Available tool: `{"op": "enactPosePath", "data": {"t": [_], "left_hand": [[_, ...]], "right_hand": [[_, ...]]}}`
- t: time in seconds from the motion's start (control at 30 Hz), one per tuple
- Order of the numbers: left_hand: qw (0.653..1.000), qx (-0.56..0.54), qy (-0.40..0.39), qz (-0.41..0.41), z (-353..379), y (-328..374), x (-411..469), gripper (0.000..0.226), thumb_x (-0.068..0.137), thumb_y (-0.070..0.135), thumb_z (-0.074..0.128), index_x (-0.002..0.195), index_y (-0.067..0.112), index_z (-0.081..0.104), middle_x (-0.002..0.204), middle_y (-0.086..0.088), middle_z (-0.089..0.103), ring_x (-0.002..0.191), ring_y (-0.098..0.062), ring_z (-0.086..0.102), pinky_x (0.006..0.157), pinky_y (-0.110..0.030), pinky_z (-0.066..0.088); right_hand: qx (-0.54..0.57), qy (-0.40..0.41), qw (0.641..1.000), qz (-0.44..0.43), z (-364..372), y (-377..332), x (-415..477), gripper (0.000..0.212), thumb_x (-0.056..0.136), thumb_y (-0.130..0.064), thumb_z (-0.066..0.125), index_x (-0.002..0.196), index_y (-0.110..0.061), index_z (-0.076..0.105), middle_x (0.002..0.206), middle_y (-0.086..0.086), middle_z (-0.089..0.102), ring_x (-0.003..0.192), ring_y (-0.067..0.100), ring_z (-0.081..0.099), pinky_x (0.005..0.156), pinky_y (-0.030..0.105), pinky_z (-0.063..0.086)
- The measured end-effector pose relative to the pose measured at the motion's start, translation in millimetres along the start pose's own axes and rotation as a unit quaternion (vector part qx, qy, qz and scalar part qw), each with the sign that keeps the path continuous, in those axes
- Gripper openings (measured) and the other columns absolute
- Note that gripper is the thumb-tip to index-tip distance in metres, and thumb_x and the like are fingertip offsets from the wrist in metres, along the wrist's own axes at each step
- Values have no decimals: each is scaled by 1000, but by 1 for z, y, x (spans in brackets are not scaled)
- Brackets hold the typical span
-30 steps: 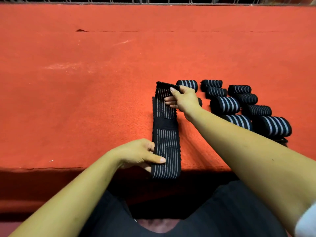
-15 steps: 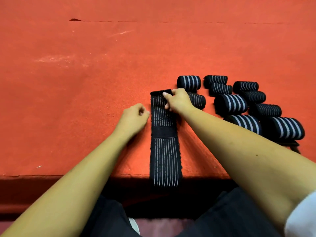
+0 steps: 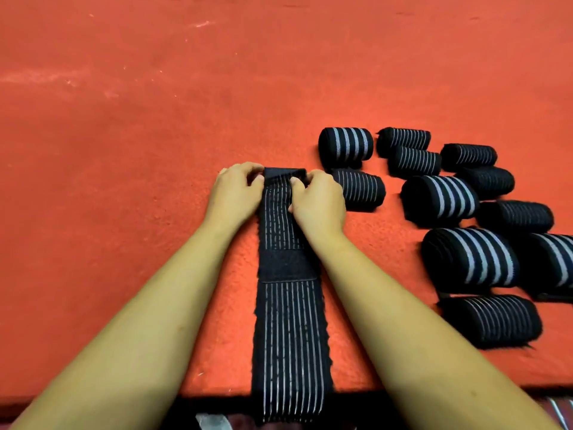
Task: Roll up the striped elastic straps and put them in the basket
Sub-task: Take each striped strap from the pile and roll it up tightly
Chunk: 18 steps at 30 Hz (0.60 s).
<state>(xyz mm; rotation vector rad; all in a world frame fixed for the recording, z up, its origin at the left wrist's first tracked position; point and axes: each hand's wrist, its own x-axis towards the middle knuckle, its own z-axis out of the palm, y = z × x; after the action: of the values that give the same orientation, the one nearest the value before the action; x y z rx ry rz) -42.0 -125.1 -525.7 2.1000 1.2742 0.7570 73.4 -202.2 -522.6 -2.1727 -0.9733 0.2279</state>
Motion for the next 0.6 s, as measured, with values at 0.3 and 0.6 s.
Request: {"op": "enactPosePath", "data": {"t": [0.3, 0.6], "left_hand": [[996, 74, -47, -34, 2, -4, 16, 42, 102, 43, 42, 142, 32, 53, 141, 3, 51, 134, -26, 34, 117, -37, 23], [988, -136, -69, -30, -8, -6, 14, 26, 87, 39, 49, 101, 54, 66, 116, 11, 70, 117, -13, 60, 111, -42, 40]], "right_hand": [[4, -31, 999, -25, -5, -3, 8, 21, 94, -37, 59, 102, -21, 70, 95, 4, 71, 91, 26, 65, 71, 31, 45], [11, -49, 998, -42, -11, -5, 5, 20, 94, -39, 61, 108, -27, 68, 114, 9, 61, 101, 29, 61, 79, 31, 44]]}}
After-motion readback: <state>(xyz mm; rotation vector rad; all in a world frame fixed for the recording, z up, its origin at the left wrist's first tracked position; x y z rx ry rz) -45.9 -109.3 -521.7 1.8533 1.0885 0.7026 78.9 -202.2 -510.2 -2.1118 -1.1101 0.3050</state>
